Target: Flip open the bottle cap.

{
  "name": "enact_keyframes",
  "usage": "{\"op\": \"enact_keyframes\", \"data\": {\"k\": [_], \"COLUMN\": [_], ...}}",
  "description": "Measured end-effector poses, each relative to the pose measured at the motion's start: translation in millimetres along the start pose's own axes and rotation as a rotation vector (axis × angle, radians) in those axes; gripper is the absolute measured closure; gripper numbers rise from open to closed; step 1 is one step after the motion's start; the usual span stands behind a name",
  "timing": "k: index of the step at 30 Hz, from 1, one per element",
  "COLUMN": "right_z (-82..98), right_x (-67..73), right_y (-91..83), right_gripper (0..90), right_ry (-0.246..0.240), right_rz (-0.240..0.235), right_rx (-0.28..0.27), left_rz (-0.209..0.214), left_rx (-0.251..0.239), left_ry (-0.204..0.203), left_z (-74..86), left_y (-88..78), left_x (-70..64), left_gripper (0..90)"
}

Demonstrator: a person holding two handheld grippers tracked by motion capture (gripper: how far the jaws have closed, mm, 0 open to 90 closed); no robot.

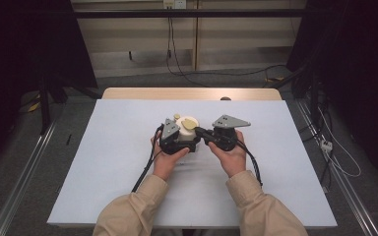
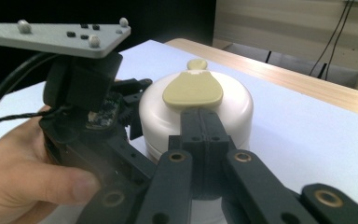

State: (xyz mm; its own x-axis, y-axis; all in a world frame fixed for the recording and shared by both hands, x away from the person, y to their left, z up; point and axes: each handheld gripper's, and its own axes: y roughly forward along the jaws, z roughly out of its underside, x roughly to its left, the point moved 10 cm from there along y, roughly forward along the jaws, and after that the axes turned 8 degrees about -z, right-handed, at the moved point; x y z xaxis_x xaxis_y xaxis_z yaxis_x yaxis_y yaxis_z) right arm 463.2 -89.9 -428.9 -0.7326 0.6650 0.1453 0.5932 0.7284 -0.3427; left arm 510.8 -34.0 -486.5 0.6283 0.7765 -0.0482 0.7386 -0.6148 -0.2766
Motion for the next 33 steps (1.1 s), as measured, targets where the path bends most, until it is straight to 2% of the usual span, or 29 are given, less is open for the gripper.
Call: {"op": "enact_keyframes", "data": {"k": [8,33], "right_z": [-3.2,-22.3], "right_x": [0.6,6.1], "right_y": [0.9,9.7], "right_gripper": [90.0,90.0], "right_ry": [0.005,-0.022], "right_rz": [-0.004,-0.021], "right_rx": [-0.013,-0.026], "left_rz": [0.0,0.002], "left_rx": [0.0,0.002], "left_ry": [-0.002,-0.003], "left_z": [-0.1,-0.2], "left_y": [0.0,0.1], "left_x": [-0.1,0.0], "left_gripper": [6.4,6.4]}}
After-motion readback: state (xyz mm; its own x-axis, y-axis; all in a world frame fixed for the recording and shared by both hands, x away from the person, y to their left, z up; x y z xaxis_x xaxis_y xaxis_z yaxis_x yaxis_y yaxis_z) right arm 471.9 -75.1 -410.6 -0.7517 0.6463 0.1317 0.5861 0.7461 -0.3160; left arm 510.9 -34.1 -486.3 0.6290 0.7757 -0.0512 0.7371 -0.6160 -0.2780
